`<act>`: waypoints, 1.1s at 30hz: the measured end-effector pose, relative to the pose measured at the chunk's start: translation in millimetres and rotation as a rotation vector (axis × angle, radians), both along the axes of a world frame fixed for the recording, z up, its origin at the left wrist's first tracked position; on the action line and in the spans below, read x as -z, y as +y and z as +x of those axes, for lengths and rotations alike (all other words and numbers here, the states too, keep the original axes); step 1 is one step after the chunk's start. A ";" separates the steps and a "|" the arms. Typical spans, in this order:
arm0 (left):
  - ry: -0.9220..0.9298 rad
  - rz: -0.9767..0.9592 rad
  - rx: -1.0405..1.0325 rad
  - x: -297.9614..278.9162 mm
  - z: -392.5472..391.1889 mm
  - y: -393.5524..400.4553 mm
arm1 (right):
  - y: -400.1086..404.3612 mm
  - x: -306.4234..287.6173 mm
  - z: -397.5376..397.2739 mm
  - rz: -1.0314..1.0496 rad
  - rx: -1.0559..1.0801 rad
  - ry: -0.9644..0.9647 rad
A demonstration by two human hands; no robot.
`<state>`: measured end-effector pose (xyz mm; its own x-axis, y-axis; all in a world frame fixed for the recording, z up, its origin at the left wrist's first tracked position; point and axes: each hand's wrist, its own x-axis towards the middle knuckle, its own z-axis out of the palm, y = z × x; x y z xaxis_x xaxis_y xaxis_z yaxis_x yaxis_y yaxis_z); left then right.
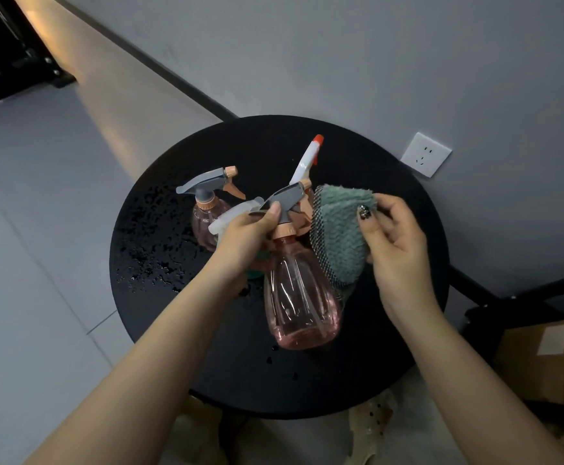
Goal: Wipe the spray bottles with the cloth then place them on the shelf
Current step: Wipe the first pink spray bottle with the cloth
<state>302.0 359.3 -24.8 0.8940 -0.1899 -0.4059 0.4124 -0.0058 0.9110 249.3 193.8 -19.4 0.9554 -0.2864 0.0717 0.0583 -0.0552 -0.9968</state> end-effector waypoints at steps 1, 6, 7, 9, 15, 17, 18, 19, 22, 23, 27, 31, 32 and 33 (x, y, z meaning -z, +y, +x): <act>0.020 -0.012 0.004 -0.4 -0.3 0.9 | 3.0 0.1 -0.8 0.006 -0.053 -0.011; 0.065 -0.061 0.016 -1.7 0.2 8.1 | 21.8 12.4 -13.3 -0.336 -0.461 -0.077; 0.070 -0.083 0.019 -2.8 -0.1 9.3 | 22.2 16.2 -14.8 -0.430 -0.519 -0.085; 0.069 -0.102 0.017 -3.3 0.1 10.9 | 20.5 20.4 -16.5 -0.519 -0.585 -0.081; 0.040 -0.096 -0.037 -3.8 3.6 12.9 | 14.5 23.3 -26.0 -0.901 -0.620 -0.326; 0.023 -0.035 -0.052 -3.7 5.2 13.5 | 13.3 21.9 -32.4 -1.065 -0.650 -0.470; 0.008 -0.006 -0.050 -3.2 6.0 13.7 | 13.2 22.6 -36.4 -1.143 -0.679 -0.533; -0.001 0.011 -0.045 -3.5 6.1 13.6 | 13.2 24.0 -40.7 -1.208 -0.709 -0.578; -0.007 0.017 -0.038 -3.7 5.6 12.4 | 12.2 28.0 -48.7 -1.297 -0.761 -0.623; -0.007 0.009 -0.034 -4.6 4.8 11.4 | 11.4 27.7 -48.5 -1.298 -0.758 -0.615; -0.015 -0.013 -0.019 -5.7 3.0 5.6 | 9.0 23.5 -39.0 -1.186 -0.677 -0.495; 0.005 -0.047 0.027 -0.7 0.2 -0.3 | 12.7 21.7 -31.1 -0.912 -0.567 -0.236; 0.009 -0.035 0.037 0.7 -0.5 -1.2 | 13.7 20.8 -29.5 -0.797 -0.545 -0.163; 0.009 -0.004 0.045 1.9 -0.9 -1.5 | 13.7 20.6 -28.1 -0.683 -0.533 -0.109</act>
<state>301.1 357.8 -26.7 0.8809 -0.2313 -0.4130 0.4199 -0.0209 0.9073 221.2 207.5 -40.0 0.9276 0.3359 0.1633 0.3397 -0.5769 -0.7428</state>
